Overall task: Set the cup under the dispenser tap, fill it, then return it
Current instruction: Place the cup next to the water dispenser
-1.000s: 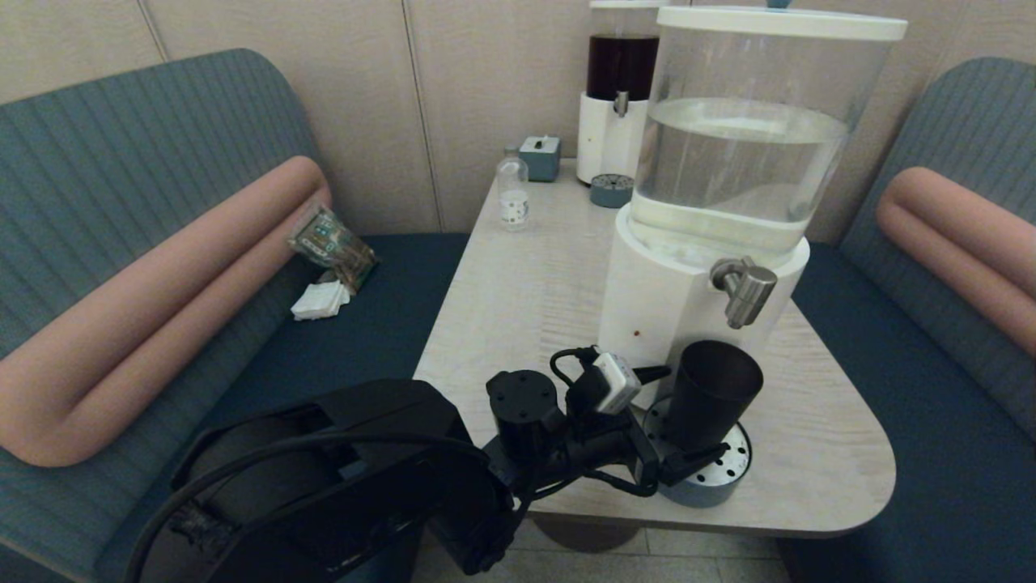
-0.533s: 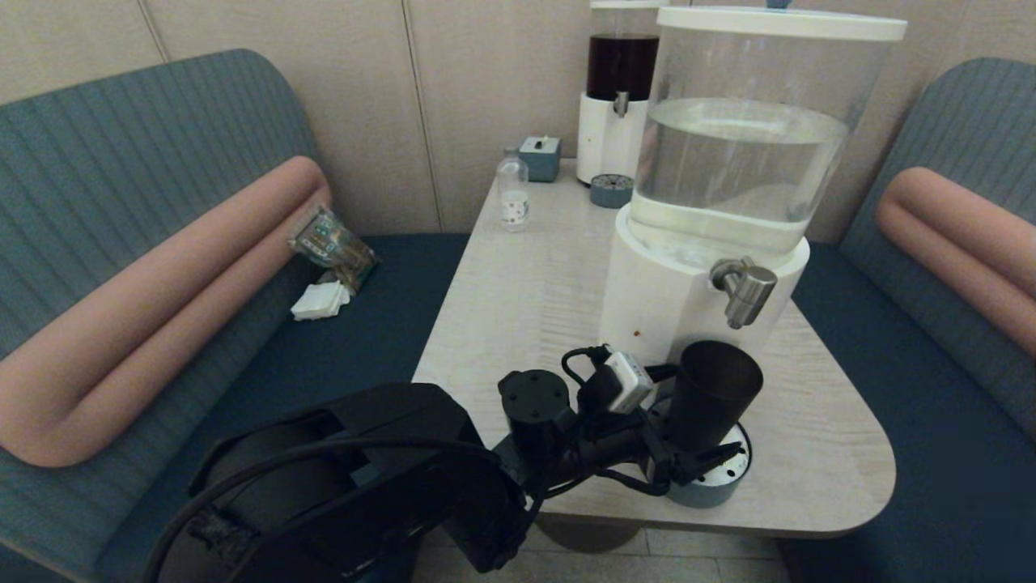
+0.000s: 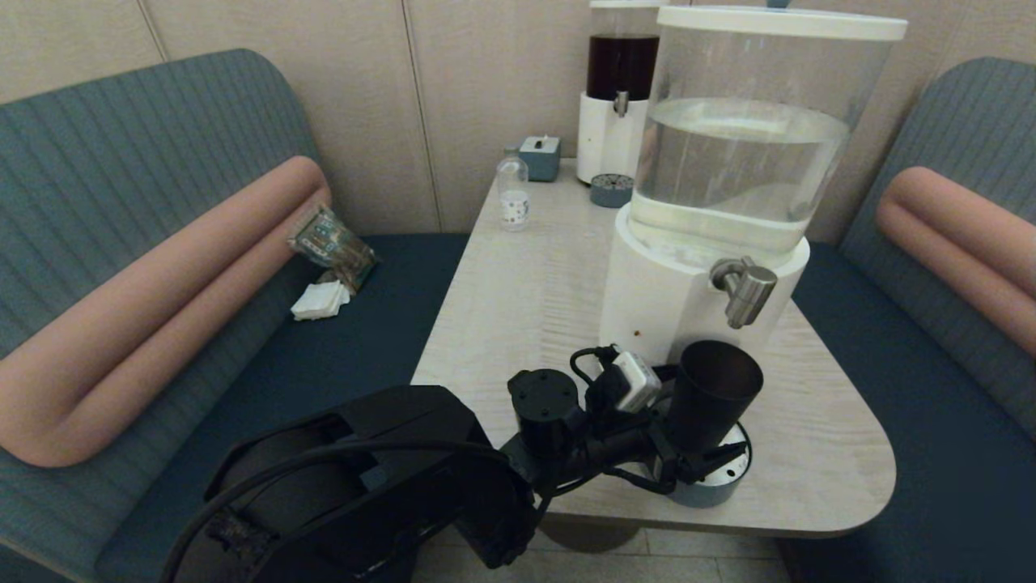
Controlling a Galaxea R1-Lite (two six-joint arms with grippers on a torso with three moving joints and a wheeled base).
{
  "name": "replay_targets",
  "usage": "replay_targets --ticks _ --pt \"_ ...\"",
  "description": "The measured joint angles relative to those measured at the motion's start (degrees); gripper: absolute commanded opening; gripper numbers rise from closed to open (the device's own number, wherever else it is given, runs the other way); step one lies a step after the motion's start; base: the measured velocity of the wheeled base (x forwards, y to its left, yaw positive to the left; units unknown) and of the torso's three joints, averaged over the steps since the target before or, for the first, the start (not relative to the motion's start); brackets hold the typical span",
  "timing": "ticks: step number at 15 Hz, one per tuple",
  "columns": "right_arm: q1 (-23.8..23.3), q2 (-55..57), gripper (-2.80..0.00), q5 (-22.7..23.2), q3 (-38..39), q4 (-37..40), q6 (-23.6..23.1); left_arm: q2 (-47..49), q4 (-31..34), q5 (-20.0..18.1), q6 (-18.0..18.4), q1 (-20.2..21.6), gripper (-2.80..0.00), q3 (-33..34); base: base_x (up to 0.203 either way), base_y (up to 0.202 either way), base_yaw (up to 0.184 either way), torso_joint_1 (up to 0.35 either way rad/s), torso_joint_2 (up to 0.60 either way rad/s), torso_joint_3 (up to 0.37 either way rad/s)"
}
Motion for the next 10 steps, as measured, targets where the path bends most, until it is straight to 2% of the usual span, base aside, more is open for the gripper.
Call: replay_targets --ticks 9,10 --pt "0.00 0.00 -2.80 -0.02 0.00 -0.02 -0.01 0.23 1.52 0.01 0.00 -0.11 0.00 -2.18 0.000 0.000 0.000 0.000 0.00 0.000" --pt "0.00 0.00 -2.80 -0.01 0.00 -0.02 0.02 0.23 1.49 0.09 0.00 -0.11 -2.80 -2.25 0.000 0.000 0.000 0.000 0.00 0.000"
